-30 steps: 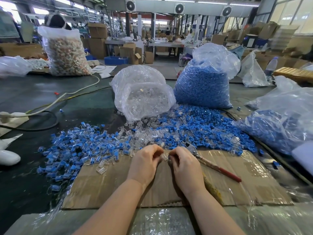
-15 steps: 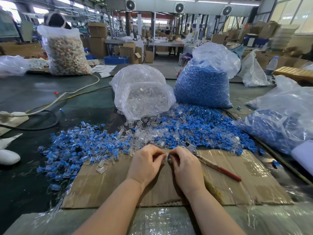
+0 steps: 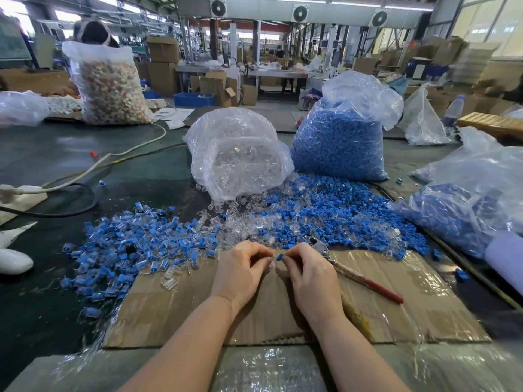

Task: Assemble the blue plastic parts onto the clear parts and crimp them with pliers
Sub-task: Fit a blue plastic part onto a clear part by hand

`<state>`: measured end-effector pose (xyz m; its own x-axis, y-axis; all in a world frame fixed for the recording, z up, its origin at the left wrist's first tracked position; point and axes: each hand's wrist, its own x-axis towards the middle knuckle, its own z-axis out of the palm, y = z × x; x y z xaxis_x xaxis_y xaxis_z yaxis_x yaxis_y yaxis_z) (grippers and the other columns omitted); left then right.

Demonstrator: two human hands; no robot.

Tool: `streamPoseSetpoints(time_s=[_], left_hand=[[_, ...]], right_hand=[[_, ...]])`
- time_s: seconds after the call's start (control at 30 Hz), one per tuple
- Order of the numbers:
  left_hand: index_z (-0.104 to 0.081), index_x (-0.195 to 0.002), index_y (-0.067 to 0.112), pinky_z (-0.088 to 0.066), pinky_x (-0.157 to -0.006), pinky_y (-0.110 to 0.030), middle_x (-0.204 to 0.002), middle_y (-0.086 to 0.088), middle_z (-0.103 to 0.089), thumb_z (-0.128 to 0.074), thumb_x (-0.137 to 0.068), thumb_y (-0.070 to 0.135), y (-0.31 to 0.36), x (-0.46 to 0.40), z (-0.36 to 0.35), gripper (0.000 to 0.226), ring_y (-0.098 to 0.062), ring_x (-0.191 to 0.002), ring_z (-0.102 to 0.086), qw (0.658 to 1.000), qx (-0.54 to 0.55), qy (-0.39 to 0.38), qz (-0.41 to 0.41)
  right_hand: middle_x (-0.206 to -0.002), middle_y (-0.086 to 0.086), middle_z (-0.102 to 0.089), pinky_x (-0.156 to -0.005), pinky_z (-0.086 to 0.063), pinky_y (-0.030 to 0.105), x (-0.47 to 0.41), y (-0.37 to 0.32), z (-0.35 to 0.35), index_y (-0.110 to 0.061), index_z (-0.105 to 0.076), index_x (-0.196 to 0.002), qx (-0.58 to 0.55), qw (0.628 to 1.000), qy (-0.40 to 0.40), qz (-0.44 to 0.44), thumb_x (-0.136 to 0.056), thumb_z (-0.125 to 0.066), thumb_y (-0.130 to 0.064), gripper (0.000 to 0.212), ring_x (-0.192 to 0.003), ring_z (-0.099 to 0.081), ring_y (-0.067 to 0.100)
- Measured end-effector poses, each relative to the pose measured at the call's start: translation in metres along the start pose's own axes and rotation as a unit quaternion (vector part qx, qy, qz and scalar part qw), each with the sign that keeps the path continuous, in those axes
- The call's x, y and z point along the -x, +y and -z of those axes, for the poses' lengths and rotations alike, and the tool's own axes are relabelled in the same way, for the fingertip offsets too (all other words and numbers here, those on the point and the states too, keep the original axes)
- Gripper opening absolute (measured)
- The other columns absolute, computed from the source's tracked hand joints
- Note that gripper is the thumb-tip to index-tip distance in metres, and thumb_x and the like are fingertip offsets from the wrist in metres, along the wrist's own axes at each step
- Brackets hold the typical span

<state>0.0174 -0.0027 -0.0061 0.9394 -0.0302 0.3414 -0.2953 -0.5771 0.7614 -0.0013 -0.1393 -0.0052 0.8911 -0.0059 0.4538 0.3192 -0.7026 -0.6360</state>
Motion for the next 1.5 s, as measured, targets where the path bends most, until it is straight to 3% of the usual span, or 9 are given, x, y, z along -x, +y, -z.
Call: streamPoseSetpoints(time_s=[0.13,0.43,0.77,0.9,1.1,1.33,1.5], left_hand=[[-0.062,-0.078,0.031,-0.045,-0.073,-0.009,-0.078,0.012,-0.066,-0.066,-0.084,0.012,-0.0015,-0.0016,-0.0003,0.019,-0.001,-0.077,-0.060,1.000,0.023,0.001,0.021],[-0.054,-0.077,0.032,-0.050,-0.073,-0.018,-0.073,0.010,-0.066,-0.060,-0.089,0.012,-0.0012,-0.0001,-0.0017,0.025,-0.005,-0.072,-0.064,0.998,0.044,-0.032,0.015],[-0.057,-0.080,0.031,-0.050,-0.070,-0.012,-0.074,0.010,-0.066,-0.062,-0.088,0.011,0.0007,0.0005,0.0000,0.022,0.002,-0.069,-0.063,0.996,0.076,-0.052,0.015],[-0.056,-0.084,0.032,-0.051,-0.077,-0.015,-0.084,0.011,-0.064,-0.067,-0.083,0.014,-0.0003,0.0004,0.0002,0.022,-0.001,-0.081,-0.061,0.997,0.051,-0.065,0.006],[-0.058,-0.076,0.034,-0.047,-0.071,-0.010,-0.075,0.013,-0.066,-0.069,-0.081,0.007,-0.0012,-0.0008,-0.0010,0.029,0.005,-0.070,-0.061,0.995,0.084,-0.055,0.016],[-0.060,-0.080,0.031,-0.047,-0.072,-0.009,-0.078,0.013,-0.066,-0.065,-0.084,0.007,-0.0021,-0.0016,-0.0009,0.024,0.004,-0.073,-0.061,0.996,0.078,-0.053,0.009],[-0.060,-0.083,0.029,-0.051,-0.078,-0.018,-0.082,0.007,-0.068,-0.063,-0.086,0.008,-0.0012,-0.0010,0.0006,0.022,-0.005,-0.080,-0.064,0.995,0.082,-0.060,0.018]], right_hand=[[-0.080,-0.001,-0.063,-0.070,-0.041,0.027,-0.0002,-0.0007,0.0006,-0.010,-0.060,-0.084,-0.011,1.000,0.004,0.002,-0.091,-0.059,-0.016,0.009,-0.075,-0.055,0.016],[-0.078,-0.002,-0.062,-0.068,-0.041,0.026,0.0001,-0.0013,0.0010,-0.012,-0.059,-0.082,-0.016,1.000,0.002,0.011,-0.090,-0.060,-0.018,0.010,-0.073,-0.054,0.014],[-0.084,0.000,-0.062,-0.069,-0.037,0.027,0.0013,0.0035,-0.0051,-0.014,-0.056,-0.086,0.081,0.996,-0.024,0.029,-0.092,-0.053,-0.025,0.013,-0.080,-0.055,0.019],[-0.083,-0.001,-0.062,-0.065,-0.033,0.024,0.0012,0.0037,-0.0053,-0.014,-0.056,-0.085,0.083,0.996,-0.022,0.027,-0.092,-0.054,-0.025,0.013,-0.078,-0.055,0.018],[-0.088,0.001,-0.065,-0.073,-0.038,0.029,0.0006,0.0054,-0.0052,-0.013,-0.059,-0.088,0.085,0.996,-0.032,0.024,-0.092,-0.054,-0.024,0.013,-0.085,-0.056,0.021],[-0.092,-0.002,-0.066,-0.074,-0.042,0.029,0.0011,0.0015,-0.0019,-0.015,-0.064,-0.096,0.065,0.997,-0.015,0.044,-0.087,-0.063,-0.021,0.011,-0.085,-0.059,0.018],[-0.094,-0.005,-0.064,-0.075,-0.044,0.026,0.0015,-0.0005,0.0013,-0.020,-0.068,-0.104,0.043,0.997,-0.034,0.057,-0.085,-0.067,-0.027,0.020,-0.085,-0.059,0.014]])
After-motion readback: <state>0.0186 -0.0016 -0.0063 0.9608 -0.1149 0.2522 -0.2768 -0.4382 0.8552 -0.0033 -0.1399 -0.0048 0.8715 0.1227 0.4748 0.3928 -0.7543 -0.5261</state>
